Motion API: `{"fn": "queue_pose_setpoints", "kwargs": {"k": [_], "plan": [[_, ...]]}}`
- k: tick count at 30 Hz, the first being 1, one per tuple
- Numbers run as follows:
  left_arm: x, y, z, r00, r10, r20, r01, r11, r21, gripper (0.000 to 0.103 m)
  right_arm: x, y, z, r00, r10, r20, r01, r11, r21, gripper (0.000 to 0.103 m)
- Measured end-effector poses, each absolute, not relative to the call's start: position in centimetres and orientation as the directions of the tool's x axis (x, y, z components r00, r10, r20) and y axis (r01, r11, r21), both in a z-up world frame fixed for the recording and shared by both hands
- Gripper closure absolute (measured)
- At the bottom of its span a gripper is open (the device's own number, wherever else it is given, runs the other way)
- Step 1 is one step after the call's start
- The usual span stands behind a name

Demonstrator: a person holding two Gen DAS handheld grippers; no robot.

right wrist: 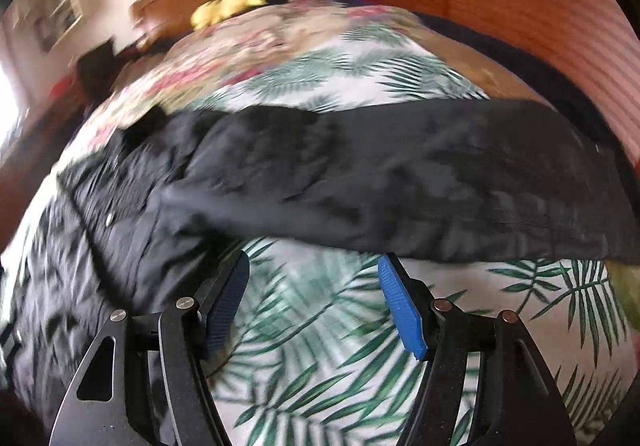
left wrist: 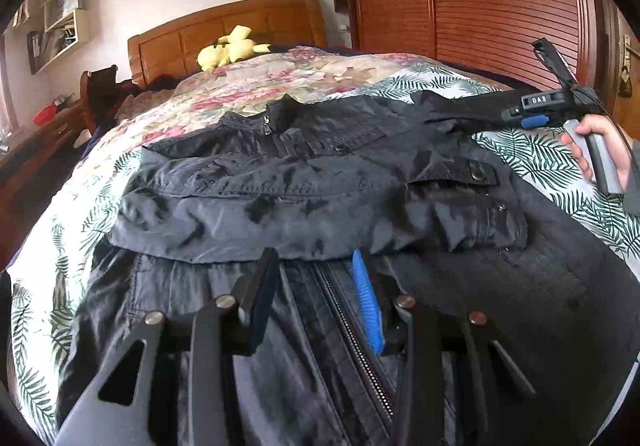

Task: Fold large clothes
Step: 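Lift the jacket side edge with the right gripper and fold it inward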

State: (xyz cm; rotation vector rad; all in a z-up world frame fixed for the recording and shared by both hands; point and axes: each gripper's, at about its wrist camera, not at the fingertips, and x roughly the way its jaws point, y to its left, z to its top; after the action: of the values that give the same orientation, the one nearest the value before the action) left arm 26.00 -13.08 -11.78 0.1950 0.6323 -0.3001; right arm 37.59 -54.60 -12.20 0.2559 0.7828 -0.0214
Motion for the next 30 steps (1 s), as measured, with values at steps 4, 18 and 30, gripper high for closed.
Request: {"fn": "queue_pose_setpoints", "kwargs": {"k": [4, 18, 30], "plan": [[26.1, -13.3, -12.4, 0.752, -0.222, -0.621, 0.344, 0.935, 0.082, 0.066, 37.7, -56.8, -12.6, 0.708, 0.079, -0.702, 0.178, 0.942, 0.286, 0.035], [25.9, -13.3, -12.7, 0.712, -0.302, -0.635, 0.402, 0.916, 0.015, 0.066, 37.2, -58.9, -12.6, 0.686, 0.058, -0.725, 0.308, 0.880, 0.361, 0.034], [25.2, -13.4, -11.9, 0.733, -0.296, -0.612, 0.403, 0.914, 0.041, 0.066, 38.6, -61.6, -12.5, 0.728, 0.011, -0.685, 0.384, 0.821, 0.422, 0.036]]}}
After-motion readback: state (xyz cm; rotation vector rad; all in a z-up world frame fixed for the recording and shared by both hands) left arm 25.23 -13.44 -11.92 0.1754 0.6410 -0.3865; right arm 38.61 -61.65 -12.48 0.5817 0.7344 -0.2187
